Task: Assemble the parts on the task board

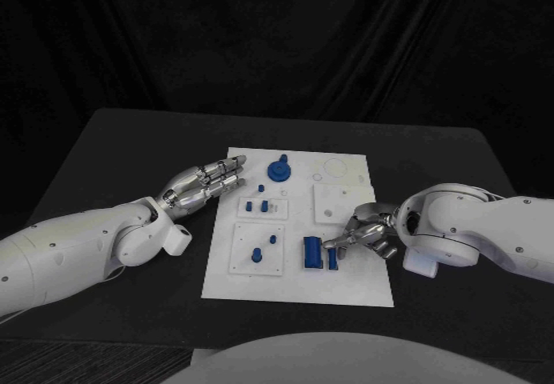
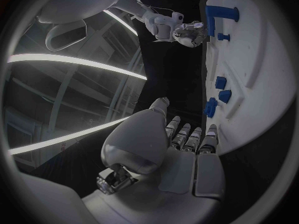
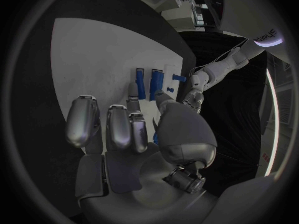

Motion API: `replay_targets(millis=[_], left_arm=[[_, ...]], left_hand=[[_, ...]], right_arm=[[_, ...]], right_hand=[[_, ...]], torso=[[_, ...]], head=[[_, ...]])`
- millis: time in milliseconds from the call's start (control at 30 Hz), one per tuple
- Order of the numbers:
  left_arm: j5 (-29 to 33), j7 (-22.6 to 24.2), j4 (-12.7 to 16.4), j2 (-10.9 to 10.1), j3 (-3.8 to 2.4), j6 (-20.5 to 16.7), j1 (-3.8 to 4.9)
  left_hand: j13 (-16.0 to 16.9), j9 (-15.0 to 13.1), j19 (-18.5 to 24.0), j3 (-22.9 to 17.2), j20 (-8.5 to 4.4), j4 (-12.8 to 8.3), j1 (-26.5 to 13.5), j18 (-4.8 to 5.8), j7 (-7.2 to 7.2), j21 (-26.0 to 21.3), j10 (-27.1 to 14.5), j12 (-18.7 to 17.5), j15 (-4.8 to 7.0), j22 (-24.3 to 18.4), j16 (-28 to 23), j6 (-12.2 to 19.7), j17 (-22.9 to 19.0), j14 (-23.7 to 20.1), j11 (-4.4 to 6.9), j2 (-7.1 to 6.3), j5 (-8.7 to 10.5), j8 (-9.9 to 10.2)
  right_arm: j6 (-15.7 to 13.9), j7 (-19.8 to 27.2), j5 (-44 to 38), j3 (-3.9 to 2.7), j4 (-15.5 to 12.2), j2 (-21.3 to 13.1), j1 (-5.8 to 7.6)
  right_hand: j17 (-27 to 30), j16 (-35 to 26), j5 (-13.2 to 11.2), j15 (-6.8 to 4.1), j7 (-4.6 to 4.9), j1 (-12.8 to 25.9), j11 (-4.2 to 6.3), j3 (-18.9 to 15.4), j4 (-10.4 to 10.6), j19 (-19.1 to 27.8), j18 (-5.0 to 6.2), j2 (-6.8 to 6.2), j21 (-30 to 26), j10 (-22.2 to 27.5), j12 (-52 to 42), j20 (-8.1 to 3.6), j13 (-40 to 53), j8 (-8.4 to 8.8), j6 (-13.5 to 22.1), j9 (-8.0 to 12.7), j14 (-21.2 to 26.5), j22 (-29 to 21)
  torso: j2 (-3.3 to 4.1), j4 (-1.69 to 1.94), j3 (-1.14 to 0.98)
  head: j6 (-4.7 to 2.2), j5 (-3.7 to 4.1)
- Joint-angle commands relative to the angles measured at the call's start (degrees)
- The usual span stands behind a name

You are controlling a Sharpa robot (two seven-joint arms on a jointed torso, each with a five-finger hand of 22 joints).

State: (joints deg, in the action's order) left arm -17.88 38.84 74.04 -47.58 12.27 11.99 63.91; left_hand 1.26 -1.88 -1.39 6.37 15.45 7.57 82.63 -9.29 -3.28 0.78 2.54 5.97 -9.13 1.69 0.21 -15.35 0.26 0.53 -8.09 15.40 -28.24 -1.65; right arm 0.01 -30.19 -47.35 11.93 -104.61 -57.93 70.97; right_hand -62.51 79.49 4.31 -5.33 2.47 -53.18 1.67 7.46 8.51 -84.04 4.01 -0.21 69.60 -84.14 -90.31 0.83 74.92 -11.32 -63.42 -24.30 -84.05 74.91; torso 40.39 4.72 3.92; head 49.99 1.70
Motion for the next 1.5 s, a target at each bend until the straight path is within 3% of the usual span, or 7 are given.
replay_targets(millis=[33, 167, 233, 667, 733, 1500], left_arm=[[0.09, 8.11, 0.12, -0.04, -0.05, 0.55, -0.11], [0.09, 8.08, 0.11, -0.08, -0.05, 0.50, -0.11], [0.09, 8.06, 0.10, -0.08, -0.05, 0.47, -0.11], [0.09, 8.02, 0.05, 0.04, -0.05, 0.37, -0.12], [0.09, 8.08, 0.06, 0.05, -0.05, 0.36, -0.12], [0.09, 8.06, 0.06, 0.13, -0.05, 0.36, -0.14]], left_hand=[[0.04, -0.03, 0.04, 0.14, 0.43, -0.32, 0.63, -0.97, -0.09, 0.20, -0.18, 0.25, -0.41, 0.09, 0.15, 0.31, -0.01, 0.01, -0.35, -0.13, -0.31, -0.26], [0.04, -0.03, 0.04, 0.14, 0.43, -0.32, 0.63, -0.97, -0.09, 0.20, -0.18, 0.25, -0.41, 0.09, 0.15, 0.31, -0.01, 0.01, -0.35, -0.13, -0.31, -0.26], [0.05, -0.03, 0.04, -0.04, 0.43, -0.50, 0.65, -0.98, -0.09, 0.20, -0.18, 0.28, -0.40, 0.08, 0.15, 0.29, -0.02, 0.00, -0.33, -0.12, -0.35, -0.26], [0.05, -0.05, 0.12, -0.55, 0.39, -0.87, 0.64, -0.95, -0.10, 0.14, -0.16, 0.35, -0.41, -0.02, 0.16, 0.18, -0.01, 0.02, -0.33, 0.04, -0.49, -0.29], [0.06, -0.05, 0.11, -0.56, 0.39, -0.88, 0.64, -0.95, -0.09, 0.15, -0.16, 0.36, -0.42, -0.01, 0.17, 0.19, 0.00, 0.03, -0.33, 0.04, -0.49, -0.29], [0.06, -0.05, 0.17, -0.93, 0.39, -1.17, 0.62, -0.94, 0.00, 0.10, -0.16, 0.40, -0.46, -0.09, 0.19, 0.17, 0.01, 0.06, -0.34, 0.09, -0.59, -0.29]], right_arm=[[-3.95, 2.83, -0.71, 0.00, -1.07, -1.13, -0.11], [-6.22, 4.67, -0.80, -0.01, -2.02, -2.50, -0.01], [-6.80, 5.55, -0.81, -0.01, -2.28, -2.88, 0.02], [-6.57, 8.90, -0.58, -0.01, -2.41, -2.99, 0.06], [-6.30, 9.40, -0.37, -0.01, -2.29, -2.87, 0.06], [-6.46, 10.64, -0.04, 0.00, -0.90, -1.88, 0.02]], right_hand=[[-0.18, 0.29, 1.87, -0.38, -0.21, 1.35, 0.45, -1.15, 3.02, -0.10, 0.19, 2.12, 0.23, -5.86, 0.31, -0.16, 15.08, -0.38, -0.03, -0.10, -1.94, 9.51], [-1.05, 0.76, 2.11, -0.38, -0.19, 3.85, 0.45, -3.03, 7.66, -0.28, 0.08, 4.04, 0.79, -5.86, 0.31, -0.17, 15.08, -0.39, 0.10, 0.11, -2.10, 9.67], [-1.35, 0.92, 2.06, -0.36, -0.15, 4.46, 0.43, -3.45, 8.16, -0.34, 0.04, 4.46, 1.00, -5.86, 0.31, -0.16, 15.08, -0.27, 0.16, 0.28, -2.15, 9.73], [-2.09, 1.41, 1.60, -0.15, 0.17, 8.21, 0.17, -6.54, 8.28, -0.49, -0.08, 6.22, 1.66, -5.86, 0.31, 0.02, 15.08, 0.84, 0.64, 1.85, -2.23, 9.88], [-2.11, 1.49, 6.18, 0.11, 0.49, 9.13, -0.15, -9.20, 8.24, -0.45, -0.09, 6.26, 1.76, -5.86, 0.31, 0.22, 15.08, 1.84, 1.05, 3.19, -2.18, 9.89], [-2.04, 1.51, 6.62, 0.27, 0.71, 9.07, -0.34, -10.79, 8.27, -0.38, -0.06, 7.05, 1.67, -5.86, 0.31, 0.39, 15.08, 2.45, 1.27, 4.05, -2.15, 9.84]], torso=[[-0.03, 0.00, 0.00], [-0.04, 0.00, -0.01], [-0.03, 0.00, 0.00], [0.01, 0.02, -0.01], [0.00, 0.01, -0.01], [0.01, 0.03, 0.00]], head=[[0.01, -0.15], [0.01, -0.12], [0.01, -0.12], [0.01, -0.09], [0.01, -0.11], [0.01, -0.24]])
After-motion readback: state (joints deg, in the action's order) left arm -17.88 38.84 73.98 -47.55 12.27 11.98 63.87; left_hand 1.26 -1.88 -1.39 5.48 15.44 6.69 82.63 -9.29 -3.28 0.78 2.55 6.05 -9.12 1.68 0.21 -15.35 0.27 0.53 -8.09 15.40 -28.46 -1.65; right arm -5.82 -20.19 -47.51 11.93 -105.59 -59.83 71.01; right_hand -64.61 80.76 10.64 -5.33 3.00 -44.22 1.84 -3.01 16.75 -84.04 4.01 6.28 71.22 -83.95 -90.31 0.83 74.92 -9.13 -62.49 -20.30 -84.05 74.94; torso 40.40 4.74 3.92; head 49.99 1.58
